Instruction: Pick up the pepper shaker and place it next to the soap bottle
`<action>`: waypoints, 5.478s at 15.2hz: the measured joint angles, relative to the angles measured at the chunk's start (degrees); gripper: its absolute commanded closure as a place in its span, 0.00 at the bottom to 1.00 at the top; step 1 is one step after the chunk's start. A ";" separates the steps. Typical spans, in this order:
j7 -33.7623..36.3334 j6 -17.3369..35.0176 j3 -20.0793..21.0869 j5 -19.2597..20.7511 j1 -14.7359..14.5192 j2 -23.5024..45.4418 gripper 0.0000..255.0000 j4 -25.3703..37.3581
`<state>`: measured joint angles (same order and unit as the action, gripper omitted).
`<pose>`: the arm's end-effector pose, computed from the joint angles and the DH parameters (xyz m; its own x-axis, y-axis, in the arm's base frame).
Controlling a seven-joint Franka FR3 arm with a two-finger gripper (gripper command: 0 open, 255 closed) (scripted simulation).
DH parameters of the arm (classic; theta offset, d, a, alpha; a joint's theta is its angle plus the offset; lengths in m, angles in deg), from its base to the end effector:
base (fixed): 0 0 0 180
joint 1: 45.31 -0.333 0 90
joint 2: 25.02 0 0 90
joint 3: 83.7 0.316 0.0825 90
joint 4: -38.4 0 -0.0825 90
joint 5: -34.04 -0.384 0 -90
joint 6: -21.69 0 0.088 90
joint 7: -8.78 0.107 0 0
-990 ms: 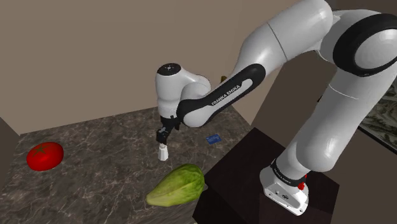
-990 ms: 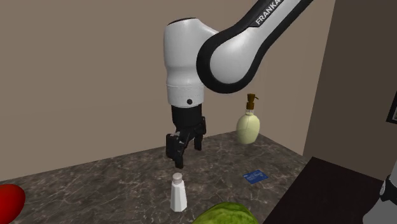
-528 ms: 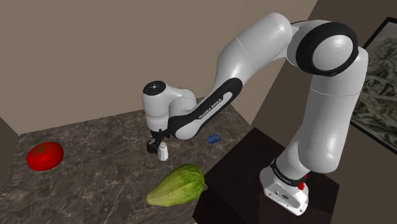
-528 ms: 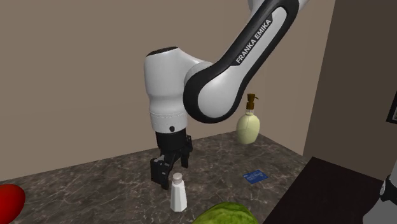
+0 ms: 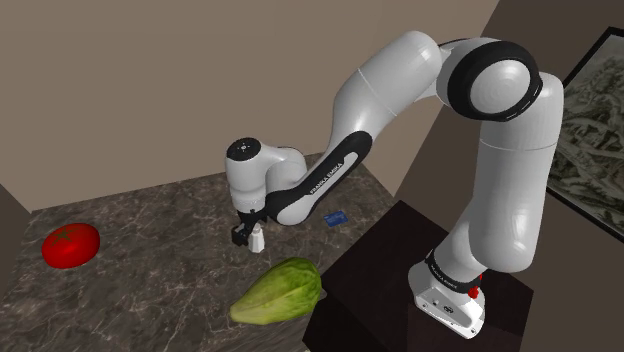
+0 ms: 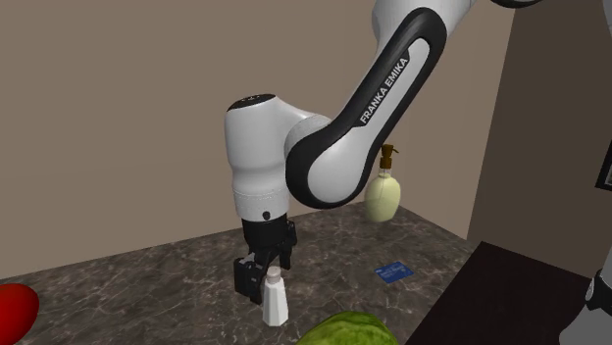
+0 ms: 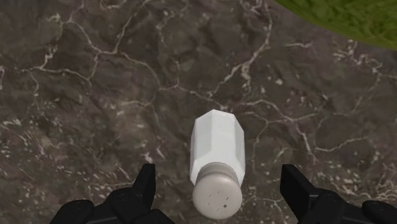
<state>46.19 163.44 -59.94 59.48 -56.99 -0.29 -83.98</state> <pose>0.4606 0.3306 0.2133 0.9574 0.2881 0.0177 0.2851 -0.9534 0.0987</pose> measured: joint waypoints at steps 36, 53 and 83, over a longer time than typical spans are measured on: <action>-7.89 -11.98 4.97 -10.29 3.59 -12.38 1.00 1.56; -12.54 -23.20 6.19 -16.06 4.57 -19.62 1.00 6.94; -24.28 -39.31 2.17 -23.27 8.06 -33.13 1.00 12.13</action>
<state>21.91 124.13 -57.78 36.21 -48.92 -33.42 -71.85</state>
